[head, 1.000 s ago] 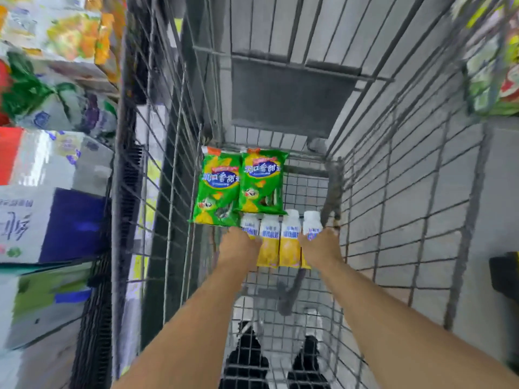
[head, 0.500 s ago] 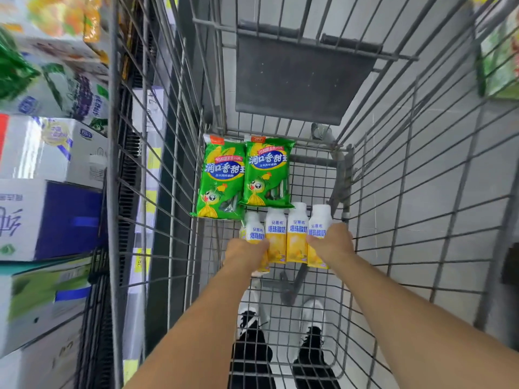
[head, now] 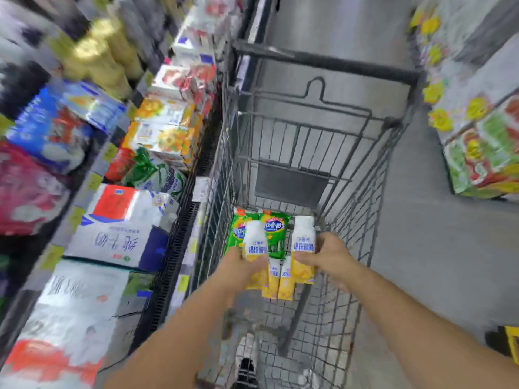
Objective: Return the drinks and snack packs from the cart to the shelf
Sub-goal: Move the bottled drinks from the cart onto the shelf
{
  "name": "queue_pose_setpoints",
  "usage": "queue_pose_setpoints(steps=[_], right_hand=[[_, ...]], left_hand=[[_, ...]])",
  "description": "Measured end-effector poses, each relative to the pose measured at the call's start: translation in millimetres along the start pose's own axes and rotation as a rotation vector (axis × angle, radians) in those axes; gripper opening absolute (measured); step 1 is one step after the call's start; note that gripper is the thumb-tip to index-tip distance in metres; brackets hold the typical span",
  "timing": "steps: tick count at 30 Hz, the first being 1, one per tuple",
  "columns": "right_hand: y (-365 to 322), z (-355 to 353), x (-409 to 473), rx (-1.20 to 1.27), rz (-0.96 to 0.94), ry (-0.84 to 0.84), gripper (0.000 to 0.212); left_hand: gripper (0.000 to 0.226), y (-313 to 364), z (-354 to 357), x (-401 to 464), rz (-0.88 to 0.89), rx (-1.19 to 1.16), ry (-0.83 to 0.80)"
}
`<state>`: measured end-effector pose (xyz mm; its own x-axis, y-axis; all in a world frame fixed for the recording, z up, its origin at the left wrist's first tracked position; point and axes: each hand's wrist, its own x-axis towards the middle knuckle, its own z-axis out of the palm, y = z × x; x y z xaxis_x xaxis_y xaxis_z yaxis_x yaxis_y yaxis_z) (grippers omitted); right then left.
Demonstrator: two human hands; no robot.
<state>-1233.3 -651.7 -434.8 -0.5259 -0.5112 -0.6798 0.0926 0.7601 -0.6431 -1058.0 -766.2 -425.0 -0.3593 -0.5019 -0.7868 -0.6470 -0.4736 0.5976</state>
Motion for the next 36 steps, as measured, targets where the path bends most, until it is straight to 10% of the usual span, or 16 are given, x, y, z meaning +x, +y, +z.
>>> queue_pose_setpoints(steps=[17,36], right_hand=[[-218,23,-297,-0.171,-0.936,-0.447,0.058],[-60,346,-743,-0.391,-1.282,-1.131,0.048]], left_hand=[[0.037,27,-128,-380,0.556,-0.225,0.652],[0.04,-394,-170,-799,0.361,-0.517,1.502]])
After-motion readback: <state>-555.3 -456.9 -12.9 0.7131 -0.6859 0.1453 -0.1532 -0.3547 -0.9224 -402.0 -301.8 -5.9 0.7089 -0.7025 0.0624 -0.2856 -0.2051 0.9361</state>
